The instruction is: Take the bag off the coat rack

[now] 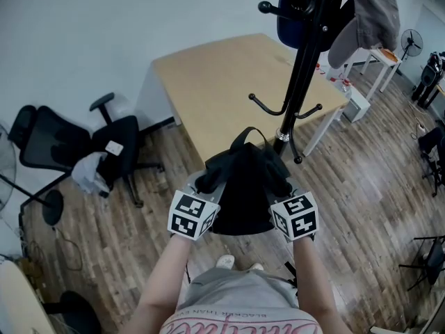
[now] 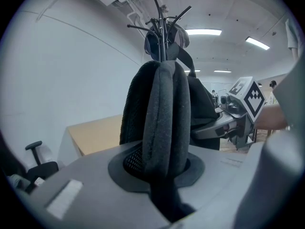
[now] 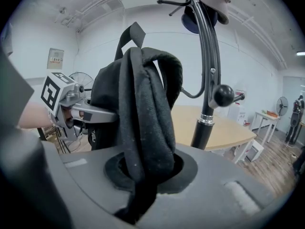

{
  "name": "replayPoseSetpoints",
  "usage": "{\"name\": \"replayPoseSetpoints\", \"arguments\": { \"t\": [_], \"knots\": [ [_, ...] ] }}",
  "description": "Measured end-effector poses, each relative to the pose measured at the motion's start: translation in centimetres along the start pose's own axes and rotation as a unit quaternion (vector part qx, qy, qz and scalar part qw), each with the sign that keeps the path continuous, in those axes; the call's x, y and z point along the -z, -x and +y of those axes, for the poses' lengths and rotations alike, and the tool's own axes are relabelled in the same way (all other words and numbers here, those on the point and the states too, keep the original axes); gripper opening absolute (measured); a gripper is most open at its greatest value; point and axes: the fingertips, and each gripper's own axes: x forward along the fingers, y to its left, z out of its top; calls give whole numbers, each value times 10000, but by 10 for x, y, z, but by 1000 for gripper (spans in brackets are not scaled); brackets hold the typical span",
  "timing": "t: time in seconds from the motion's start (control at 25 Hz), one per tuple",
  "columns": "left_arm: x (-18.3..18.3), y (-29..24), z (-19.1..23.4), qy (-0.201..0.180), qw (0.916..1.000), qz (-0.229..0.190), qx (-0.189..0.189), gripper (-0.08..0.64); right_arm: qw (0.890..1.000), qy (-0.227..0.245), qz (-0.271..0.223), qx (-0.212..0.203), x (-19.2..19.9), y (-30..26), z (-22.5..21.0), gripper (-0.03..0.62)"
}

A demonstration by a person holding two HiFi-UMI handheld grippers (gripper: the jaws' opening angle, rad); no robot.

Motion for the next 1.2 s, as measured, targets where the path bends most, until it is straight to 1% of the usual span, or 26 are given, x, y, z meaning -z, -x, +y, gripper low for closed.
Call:
{"name": "replayPoseSetpoints", "arguments": {
  "t": [0.12,0.28,0.72,0.96,1.2],
  "knots": [
    [-12,9,9,-36,9998,-127,-121,84,9998,149,-132,-34,-17,-1,5,44],
    [-34,19,20,-191,9991,-278,-274,86,9993,253,-257,-49,-42,0,10,44],
    [-91,36,56,-408,9963,-569,-501,86,9947,696,-752,-109,-113,1,17,44],
    [-119,49,68,-497,9914,-944,-763,86,9896,756,-1223,-90,-145,5,20,44],
    [-142,62,72,-567,9856,-1301,-921,86,9841,784,-1592,107,-169,10,22,44]
  ]
}}
